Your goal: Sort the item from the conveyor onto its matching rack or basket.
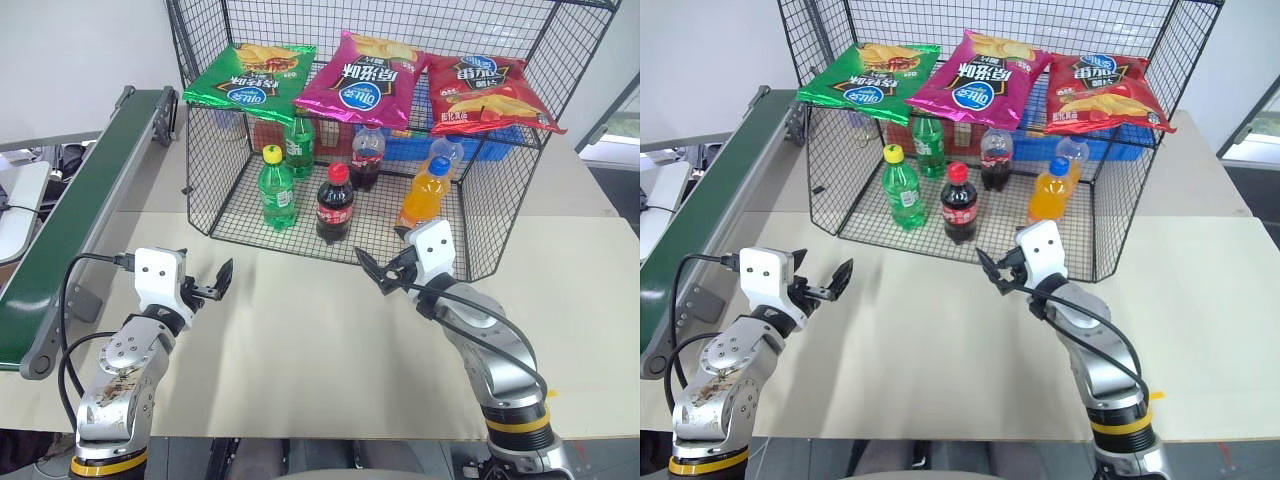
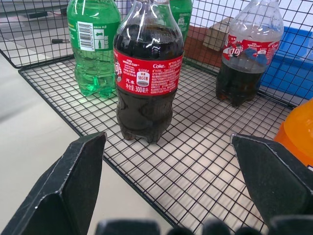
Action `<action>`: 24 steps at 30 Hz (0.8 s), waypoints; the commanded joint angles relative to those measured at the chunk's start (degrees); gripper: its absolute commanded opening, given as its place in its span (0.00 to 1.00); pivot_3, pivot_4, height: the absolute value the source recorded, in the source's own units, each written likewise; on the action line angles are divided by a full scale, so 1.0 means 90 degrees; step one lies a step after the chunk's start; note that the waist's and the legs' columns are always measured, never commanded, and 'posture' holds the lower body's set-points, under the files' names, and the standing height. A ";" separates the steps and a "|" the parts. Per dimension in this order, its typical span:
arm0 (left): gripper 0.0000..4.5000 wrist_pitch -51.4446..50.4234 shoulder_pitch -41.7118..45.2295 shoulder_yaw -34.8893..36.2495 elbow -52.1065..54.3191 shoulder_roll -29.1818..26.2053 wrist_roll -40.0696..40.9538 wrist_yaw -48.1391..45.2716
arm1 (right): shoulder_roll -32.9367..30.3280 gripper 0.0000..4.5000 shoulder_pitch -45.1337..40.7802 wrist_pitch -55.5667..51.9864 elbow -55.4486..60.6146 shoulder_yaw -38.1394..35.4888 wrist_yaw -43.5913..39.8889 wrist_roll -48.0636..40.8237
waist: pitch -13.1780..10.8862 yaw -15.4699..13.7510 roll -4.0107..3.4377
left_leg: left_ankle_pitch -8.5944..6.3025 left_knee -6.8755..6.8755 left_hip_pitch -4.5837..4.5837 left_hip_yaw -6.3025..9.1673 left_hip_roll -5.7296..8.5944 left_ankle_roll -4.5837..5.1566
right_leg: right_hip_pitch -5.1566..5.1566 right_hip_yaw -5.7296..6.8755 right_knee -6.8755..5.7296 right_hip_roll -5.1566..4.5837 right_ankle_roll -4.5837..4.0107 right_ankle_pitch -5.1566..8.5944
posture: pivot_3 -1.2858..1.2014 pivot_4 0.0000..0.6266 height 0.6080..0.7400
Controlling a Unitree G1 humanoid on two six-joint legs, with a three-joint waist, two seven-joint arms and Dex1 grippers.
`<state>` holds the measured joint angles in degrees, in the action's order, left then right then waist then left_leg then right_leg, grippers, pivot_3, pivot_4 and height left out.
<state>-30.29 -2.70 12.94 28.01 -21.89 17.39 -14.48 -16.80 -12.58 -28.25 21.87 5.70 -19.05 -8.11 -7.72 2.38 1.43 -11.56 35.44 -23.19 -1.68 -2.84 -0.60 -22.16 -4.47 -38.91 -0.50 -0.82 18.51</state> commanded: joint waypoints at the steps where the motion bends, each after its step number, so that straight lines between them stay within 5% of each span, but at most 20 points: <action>1: 0.99 0.0034 0.0003 0.0127 0.0283 -0.0038 0.0065 -0.0028 | 0.0005 1.00 -0.0112 0.0070 0.0159 -0.0080 -0.0017 -0.0023 | 0.0000 0.0000 0.0000 | 0.0000 0.0000 0.0000 0.0000 0.0000 0.0000 | 0.0000 0.0000 0.0000 0.0000 0.0000 0.0000 | 0.52 0.24 1.00; 24: 0.99 0.0221 -0.0370 0.0037 0.0480 -0.0130 -0.0071 -0.0168 | -0.0045 1.00 -0.0179 0.0104 0.0049 -0.0111 -0.0114 -0.0006 | 0.0000 0.0006 0.0000 | 0.0000 0.0000 0.0001 -0.0002 0.0001 0.0000 | 0.0000 -0.0005 0.0000 0.0000 0.0000 0.0000 | 0.52 0.24 1.00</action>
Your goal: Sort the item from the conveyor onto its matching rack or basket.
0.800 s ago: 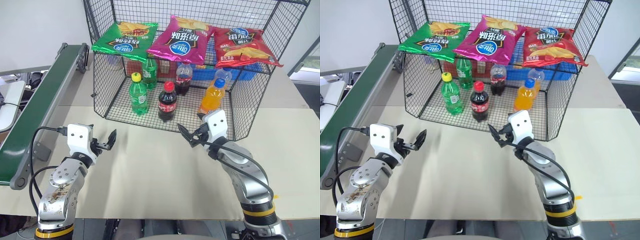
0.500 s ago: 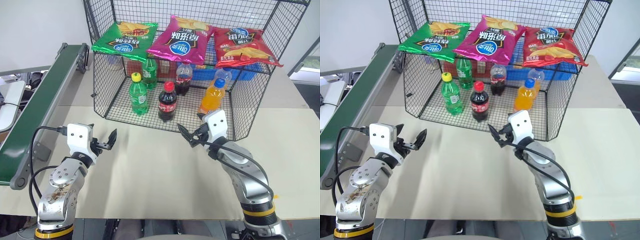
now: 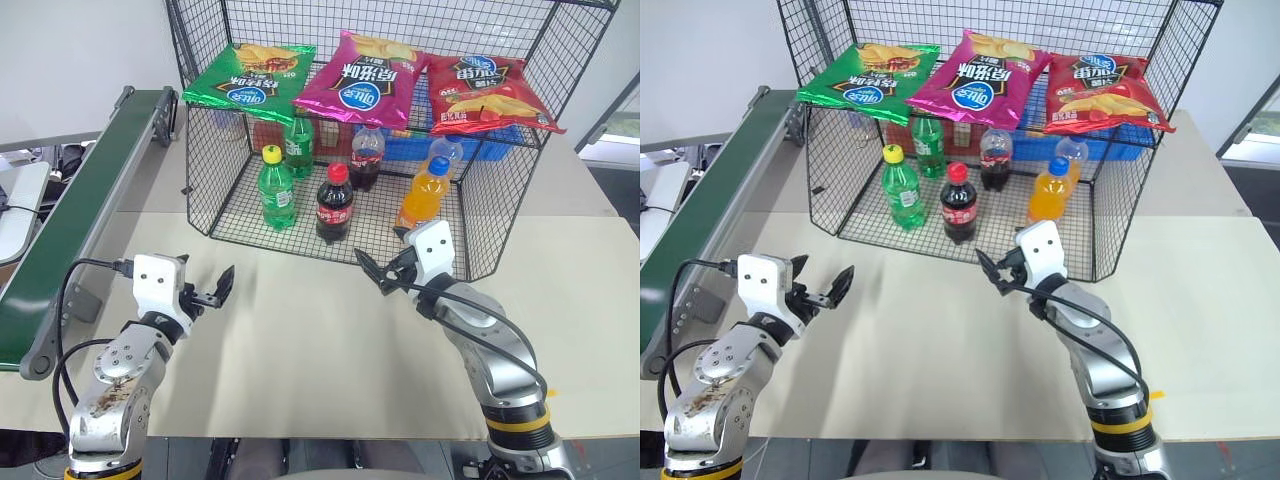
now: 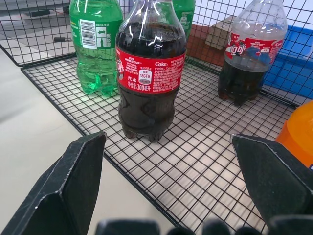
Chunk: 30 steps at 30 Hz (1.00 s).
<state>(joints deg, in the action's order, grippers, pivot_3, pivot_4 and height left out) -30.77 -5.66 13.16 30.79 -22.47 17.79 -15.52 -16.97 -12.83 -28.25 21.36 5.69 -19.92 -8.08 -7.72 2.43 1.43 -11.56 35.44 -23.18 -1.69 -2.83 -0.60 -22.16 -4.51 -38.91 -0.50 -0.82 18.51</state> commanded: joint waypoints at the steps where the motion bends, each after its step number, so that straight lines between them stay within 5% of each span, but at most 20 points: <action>1: 0.99 0.0310 -0.0048 0.0009 0.0163 -0.0062 -0.0119 -0.0077 | -0.0028 1.00 -0.0157 0.0109 0.0097 -0.0112 -0.0018 -0.0007 | 0.0000 0.0001 0.0000 | 0.0000 0.0000 0.0000 0.0000 0.0000 0.0000 | 0.0000 0.0000 0.0000 0.0000 0.0000 0.0000 | 0.52 0.24 1.00; 30: 0.99 0.0438 -0.0091 0.0122 0.0101 -0.0030 0.0056 -0.0410 | 0.0004 1.00 -0.0140 0.0138 0.0127 -0.0047 0.0011 0.0012 | 0.0000 0.0001 0.0000 | 0.0000 0.0000 0.0000 0.0000 0.0000 0.0000 | 0.0000 -0.0002 0.0000 0.0001 0.0000 0.0000 | 0.52 0.24 1.00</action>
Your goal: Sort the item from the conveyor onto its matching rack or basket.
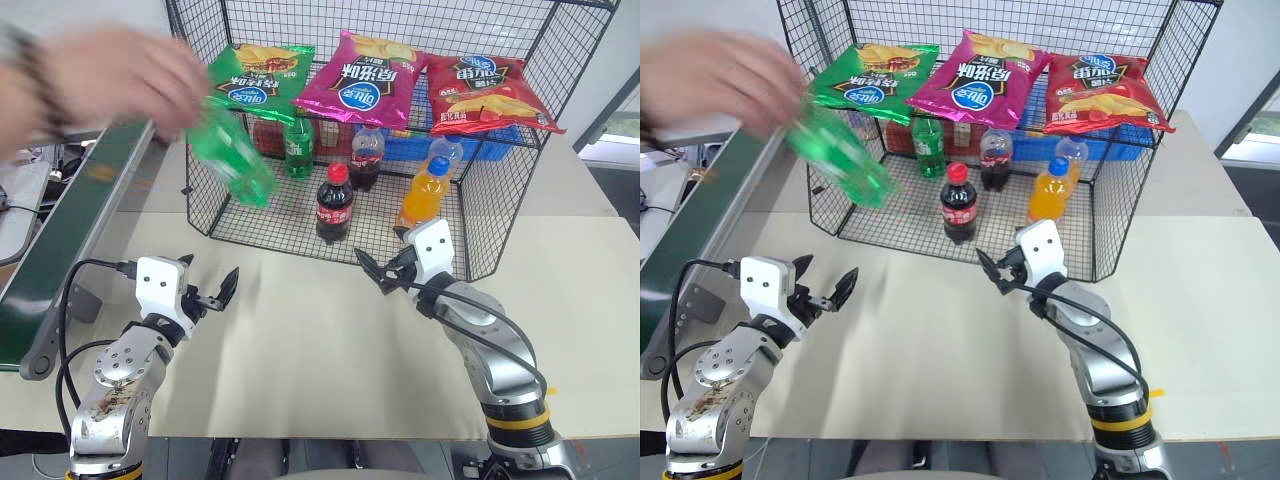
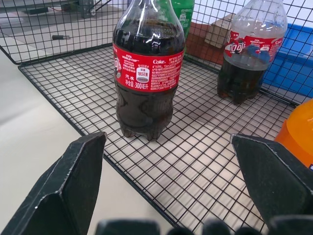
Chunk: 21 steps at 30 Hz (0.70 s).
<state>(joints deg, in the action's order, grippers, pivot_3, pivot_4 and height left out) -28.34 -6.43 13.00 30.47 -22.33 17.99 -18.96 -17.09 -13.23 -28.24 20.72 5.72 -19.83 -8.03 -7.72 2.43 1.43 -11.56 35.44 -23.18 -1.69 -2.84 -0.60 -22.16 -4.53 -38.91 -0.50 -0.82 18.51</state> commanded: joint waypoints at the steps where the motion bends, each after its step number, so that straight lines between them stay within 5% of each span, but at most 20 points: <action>1: 0.99 0.0168 -0.0029 0.0163 0.0155 -0.0050 0.0043 -0.0033 | 0.0018 1.00 -0.0084 0.0139 0.0211 -0.0040 -0.0006 0.0005 | 0.0000 0.0000 0.0000 | 0.0000 0.0000 0.0000 0.0000 0.0000 0.0000 | 0.0000 0.0000 0.0000 0.0000 0.0000 0.0000 | 0.52 0.24 1.00; 21: 0.99 0.0209 0.0014 0.0389 0.0063 -0.0178 0.0026 -0.0111 | 0.0034 1.00 -0.0074 0.0344 0.0062 -0.0023 -0.0086 0.0035 | 0.0000 0.0000 0.0000 | 0.0000 0.0000 0.0000 0.0000 0.0000 0.0000 | 0.0000 0.0000 0.0000 0.0000 0.0000 0.0000 | 0.52 0.24 1.00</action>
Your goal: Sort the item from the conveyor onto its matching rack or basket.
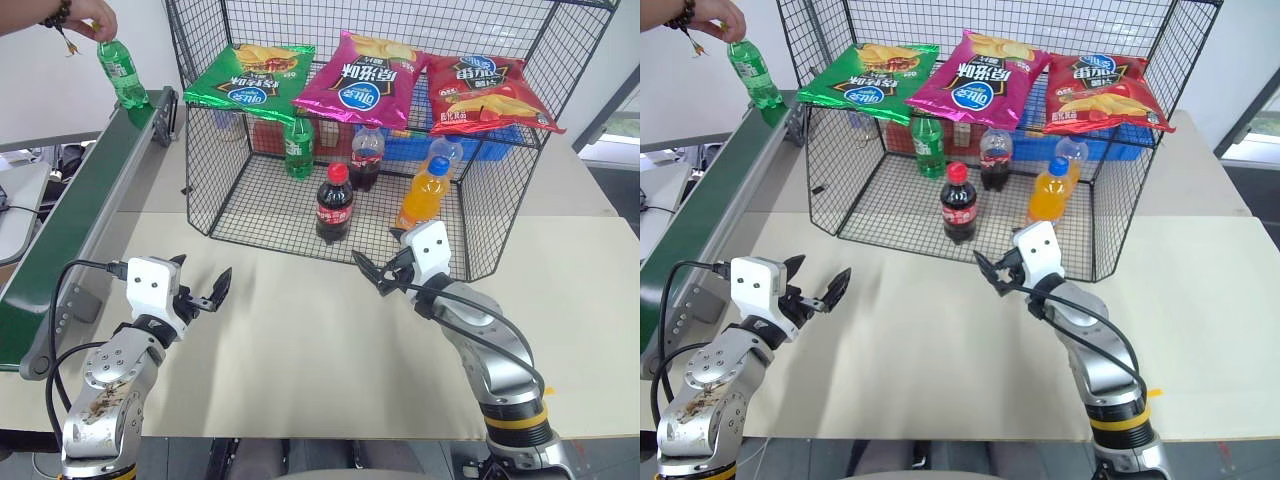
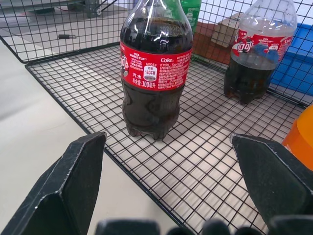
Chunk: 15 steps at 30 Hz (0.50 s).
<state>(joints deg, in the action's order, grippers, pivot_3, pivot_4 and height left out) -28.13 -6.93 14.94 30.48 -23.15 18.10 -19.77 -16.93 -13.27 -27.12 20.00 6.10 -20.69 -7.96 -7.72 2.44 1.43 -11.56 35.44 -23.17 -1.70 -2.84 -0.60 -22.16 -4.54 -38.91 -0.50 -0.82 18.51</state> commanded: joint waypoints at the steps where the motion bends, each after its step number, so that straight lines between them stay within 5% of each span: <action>1: 0.99 0.0184 0.0069 0.0184 0.0059 -0.0094 0.0016 -0.0024 | 0.0016 1.00 -0.0060 0.0220 0.0155 -0.0064 0.0013 0.0028 | 0.0000 0.0000 0.0000 | 0.0000 0.0000 0.0000 0.0000 0.0000 0.0000 | 0.0000 0.0000 0.0000 0.0000 0.0000 0.0000 | 0.52 0.24 1.00; 9: 0.99 0.0082 -0.0021 0.0742 0.0176 -0.0161 0.0120 0.0090 | -0.0199 1.00 -0.0337 0.0148 0.0232 -0.0099 -0.0403 -0.0185 | 0.0000 0.0007 0.0000 | 0.0000 0.0000 0.0001 0.0000 -0.0001 0.0000 | 0.0000 0.0000 0.0000 0.0001 0.0000 0.0000 | 0.52 0.24 1.00; 15: 0.99 -0.0054 0.0123 0.1753 0.0284 -0.0192 0.0583 0.0295 | -0.0299 1.00 -0.1486 -0.0405 0.0030 -0.0160 -0.1334 -0.1075 | 0.0000 0.0031 0.0000 | 0.0000 0.0000 0.0007 -0.0002 -0.0003 0.0000 | 0.0001 -0.0005 -0.0003 0.0007 0.0000 0.0000 | 0.52 0.24 1.00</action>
<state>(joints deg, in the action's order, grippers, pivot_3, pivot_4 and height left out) -28.81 -6.57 26.89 30.62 -24.18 21.42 -18.13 -19.56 -24.33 -29.10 19.14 5.77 -29.99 -13.93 -7.73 2.72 1.43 -11.56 35.44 -23.12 -1.73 -2.87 -0.60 -22.17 -4.58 -38.94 -0.43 -0.82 18.51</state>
